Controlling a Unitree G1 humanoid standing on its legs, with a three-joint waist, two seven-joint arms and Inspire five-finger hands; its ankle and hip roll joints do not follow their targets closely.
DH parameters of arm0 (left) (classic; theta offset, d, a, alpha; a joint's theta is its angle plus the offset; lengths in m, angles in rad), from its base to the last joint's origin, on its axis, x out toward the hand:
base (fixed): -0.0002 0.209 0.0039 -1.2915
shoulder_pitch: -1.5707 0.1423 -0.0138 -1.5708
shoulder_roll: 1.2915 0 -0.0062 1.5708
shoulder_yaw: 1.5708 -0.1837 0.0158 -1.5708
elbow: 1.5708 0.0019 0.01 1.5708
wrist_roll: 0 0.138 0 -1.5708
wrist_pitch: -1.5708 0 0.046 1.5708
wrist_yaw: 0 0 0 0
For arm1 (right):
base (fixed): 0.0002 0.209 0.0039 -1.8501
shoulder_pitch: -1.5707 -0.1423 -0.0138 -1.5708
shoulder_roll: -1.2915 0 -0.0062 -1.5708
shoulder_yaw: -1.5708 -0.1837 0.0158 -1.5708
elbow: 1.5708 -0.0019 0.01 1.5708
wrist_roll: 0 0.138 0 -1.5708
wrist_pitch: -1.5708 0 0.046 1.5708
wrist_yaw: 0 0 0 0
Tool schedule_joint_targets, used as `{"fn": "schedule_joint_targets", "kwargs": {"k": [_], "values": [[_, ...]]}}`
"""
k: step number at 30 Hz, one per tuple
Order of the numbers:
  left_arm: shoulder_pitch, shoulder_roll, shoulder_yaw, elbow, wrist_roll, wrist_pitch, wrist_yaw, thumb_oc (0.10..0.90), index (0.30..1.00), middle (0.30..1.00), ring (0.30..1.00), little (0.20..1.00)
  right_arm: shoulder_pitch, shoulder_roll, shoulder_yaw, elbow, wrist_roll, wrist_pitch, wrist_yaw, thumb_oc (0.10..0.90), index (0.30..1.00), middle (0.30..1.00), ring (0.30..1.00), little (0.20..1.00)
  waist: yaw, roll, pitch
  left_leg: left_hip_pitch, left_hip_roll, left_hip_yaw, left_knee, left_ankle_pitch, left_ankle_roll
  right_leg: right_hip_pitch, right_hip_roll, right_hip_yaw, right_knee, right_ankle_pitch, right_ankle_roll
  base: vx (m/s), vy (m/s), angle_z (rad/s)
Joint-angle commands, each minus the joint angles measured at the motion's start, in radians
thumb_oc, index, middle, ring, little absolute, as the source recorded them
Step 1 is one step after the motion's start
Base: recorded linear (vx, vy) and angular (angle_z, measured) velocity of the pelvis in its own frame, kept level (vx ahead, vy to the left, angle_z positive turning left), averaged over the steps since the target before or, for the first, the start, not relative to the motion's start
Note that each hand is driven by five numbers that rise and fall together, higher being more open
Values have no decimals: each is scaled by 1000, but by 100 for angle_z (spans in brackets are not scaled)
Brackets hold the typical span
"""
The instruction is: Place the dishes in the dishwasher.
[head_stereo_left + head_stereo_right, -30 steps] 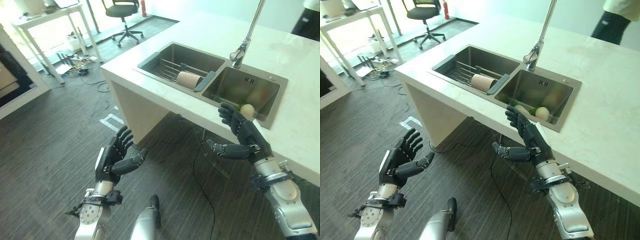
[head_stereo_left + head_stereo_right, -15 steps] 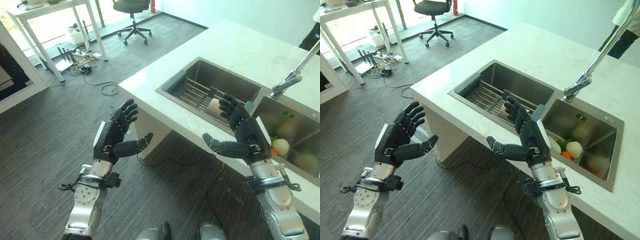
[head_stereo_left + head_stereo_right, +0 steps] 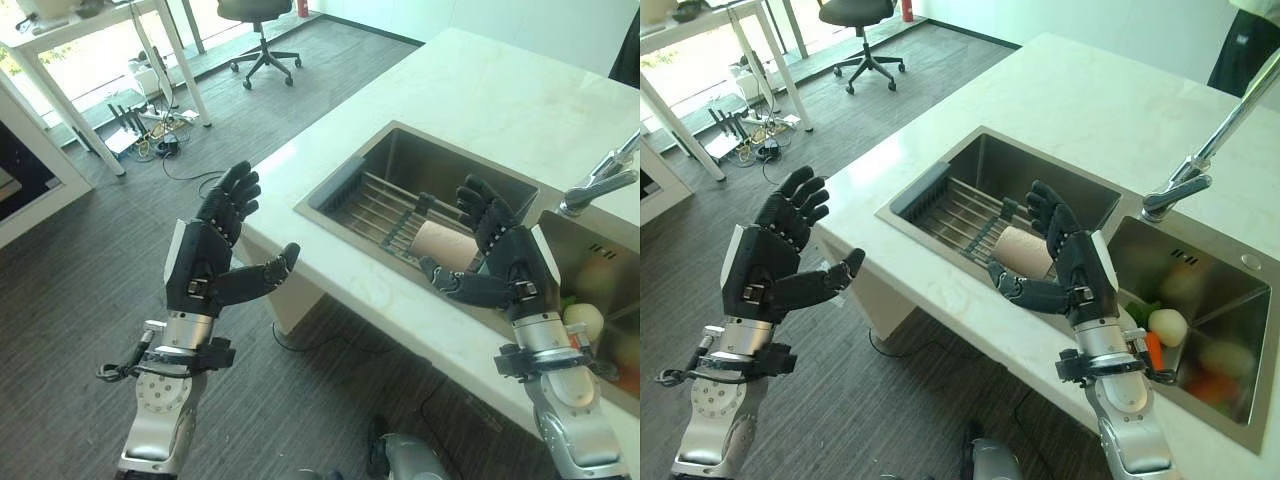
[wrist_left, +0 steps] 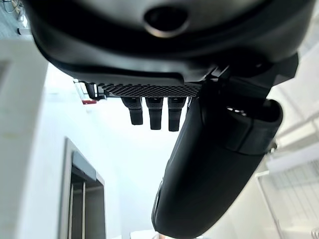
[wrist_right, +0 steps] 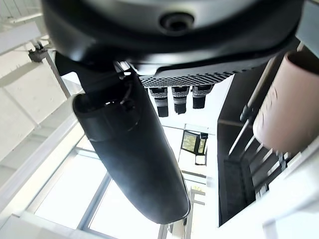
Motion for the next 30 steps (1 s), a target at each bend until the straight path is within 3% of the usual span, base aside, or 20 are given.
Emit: {"fn": "schedule_joint_targets", "kwargs": {"k": [1,5,7,8,10,11,12,14,15,21,25,30], "values": [[-38,24,16,-117,-29,-113,2,800,900,900,900,900,-42,-10,-85,-65,34,-95,-38,800,900,900,900,900,-29,-31,-109,-79,125,9,88,-93,-60,39,-54,13,-47,-60,177,144,-190,-30],[-29,23,19,-114,-43,-130,-6,800,900,900,900,900,-6,-11,-118,-65,63,-102,-18,800,900,900,900,900,-48,-26,-112,-52,151,36,88,-22,-83,50,-38,21,-47,-79,156,134,-175,-13],[-12,16,17,-118,-41,-145,-9,800,900,900,900,900,18,-7,-128,-62,59,-102,-14,800,900,900,900,900,-33,-46,-101,-41,124,22,105,112,-101,75,-40,46,-47,-101,133,169,-234,-20],[-5,12,19,-119,-41,-147,-12,800,900,900,900,900,21,-4,-126,-62,52,-101,-15,800,900,900,900,900,-27,-49,-94,-63,117,14,117,113,-98,81,-41,50,-47,-103,132,89,-123,-17],[13,7,30,-121,-44,-157,-21,800,900,900,900,900,11,0,-119,-62,38,-92,-20,800,900,900,900,900,-17,-47,-82,-95,111,10,88,76,-81,86,-36,66,-47,-106,139,42,36,-32],[22,11,39,-123,-41,-159,-12,800,900,900,900,900,-26,-1,-108,-41,12,-82,-24,800,900,900,900,900,-15,-16,-73,-166,138,-37,88,14,-89,84,-13,92,-47,-112,150,31,120,-34],[22,11,40,-123,-40,-159,-11,800,900,900,900,900,-30,-2,-107,-39,11,-81,-25,800,900,900,900,900,-15,-13,-74,-171,139,-42,88,10,-90,82,-11,95,-47,-113,150,40,186,-64],[33,9,49,-129,-24,-160,17,800,900,900,900,900,-46,-11,-97,-44,26,-63,-10,800,900,900,900,900,-2,13,-72,-246,142,-156,88,19,-119,77,7,141,-47,-131,154,64,224,-51],[34,6,52,-134,-21,-161,18,800,900,900,900,900,-44,-19,-98,-54,24,-53,-10,800,900,900,900,900,2,20,-72,-265,145,-174,88,29,-128,79,5,148,-47,-139,156,63,304,-63],[-28,23,29,-111,-39,-146,30,800,900,900,900,900,-21,-35,-111,-78,34,-45,-25,800,900,900,900,900,-38,29,-81,-257,152,-130,88,-5,-110,79,-36,145,-47,-131,185,22,303,-67],[-54,34,31,-102,-35,-111,20,800,900,900,900,900,-11,-7,-111,-81,4,-43,-53,800,900,900,900,900,-44,7,-76,-236,130,-101,88,-38,-70,70,-75,152,-47,-98,222,9,292,-27],[-83,53,29,-92,-1,-75,17,800,900,900,900,900,-21,-6,-117,-78,6,-45,-54,800,900,900,900,900,-46,-6,-69,-227,111,-90,88,-59,-33,71,-91,175,-47,-81,241,-28,193,-16]]}}
